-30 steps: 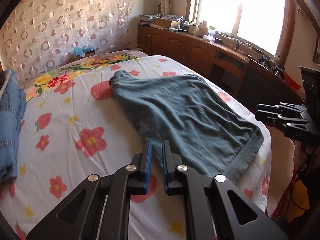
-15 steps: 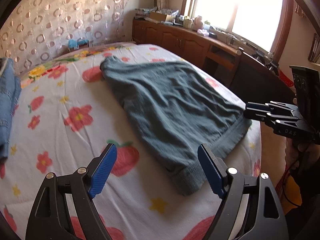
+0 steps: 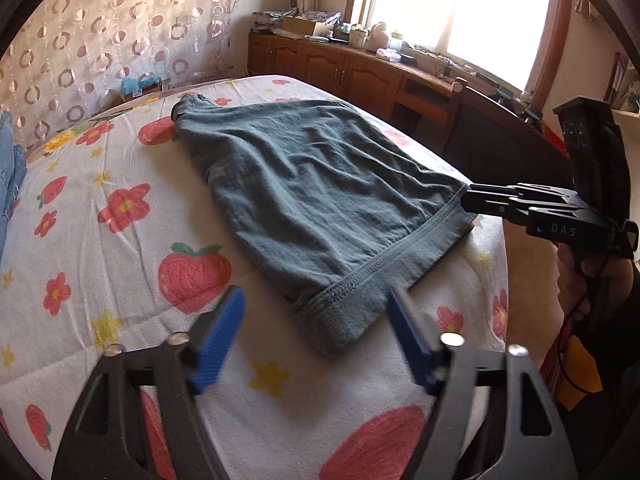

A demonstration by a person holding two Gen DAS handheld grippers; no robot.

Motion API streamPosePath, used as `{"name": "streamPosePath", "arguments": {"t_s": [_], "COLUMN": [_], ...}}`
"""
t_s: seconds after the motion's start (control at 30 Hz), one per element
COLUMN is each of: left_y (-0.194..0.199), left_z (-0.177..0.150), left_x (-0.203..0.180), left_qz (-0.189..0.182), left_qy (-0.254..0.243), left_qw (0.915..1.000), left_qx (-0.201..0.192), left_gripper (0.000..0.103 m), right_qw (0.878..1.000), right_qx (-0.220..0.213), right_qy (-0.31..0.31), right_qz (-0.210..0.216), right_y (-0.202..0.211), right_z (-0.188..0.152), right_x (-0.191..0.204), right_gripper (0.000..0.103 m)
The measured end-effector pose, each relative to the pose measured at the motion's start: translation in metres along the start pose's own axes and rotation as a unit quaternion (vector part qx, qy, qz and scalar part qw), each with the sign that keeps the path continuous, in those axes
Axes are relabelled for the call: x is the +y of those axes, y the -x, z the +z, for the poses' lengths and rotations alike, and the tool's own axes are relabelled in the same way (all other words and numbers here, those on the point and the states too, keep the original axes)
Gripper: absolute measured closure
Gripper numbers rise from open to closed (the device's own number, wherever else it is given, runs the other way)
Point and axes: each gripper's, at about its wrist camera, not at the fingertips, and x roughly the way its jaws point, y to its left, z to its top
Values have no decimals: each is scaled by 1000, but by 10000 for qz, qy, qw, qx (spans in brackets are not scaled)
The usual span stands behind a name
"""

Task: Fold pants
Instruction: 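Open both tools to release the folded shorts and lift away, then close the left tool on the shorts' leg hem while the right tool grasps the hem beside it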

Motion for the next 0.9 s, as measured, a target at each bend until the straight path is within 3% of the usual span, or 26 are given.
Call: {"name": "streamPosePath", "arguments": {"t_s": [0.03, 0.07, 0.13, 0.23, 0.6, 0.9], "left_y": [1, 2, 4, 3, -5, -4], "left_z": [0, 0, -1, -1, -7, -10], "left_x": [1, 2, 2, 1, -1, -5], "left_qz": [-3, -21, -47, -105, -97, -92], "left_qy": [41, 90, 135, 158, 205, 160], "left_qw": [10000, 9999, 9998, 9998, 9997, 9998], "left_qx": [-36, -64, -111, -95, 50, 13], "left_gripper": [39, 44, 45, 59, 61, 69], "right_qw": [10000, 9999, 9998, 9997, 9998, 9997], "right_qx": [-66, -124, -167, -201, 64, 174], "right_qy": [43, 74, 56, 62, -137, -101], "right_qz": [12, 7, 88, 118, -132, -137], "right_y": [2, 4, 7, 11, -1, -9], "right_z": [0, 0, 0, -2, -10, -5], "right_x": [2, 3, 4, 4, -3, 1], "right_gripper": [87, 90, 90, 91, 91, 68]}}
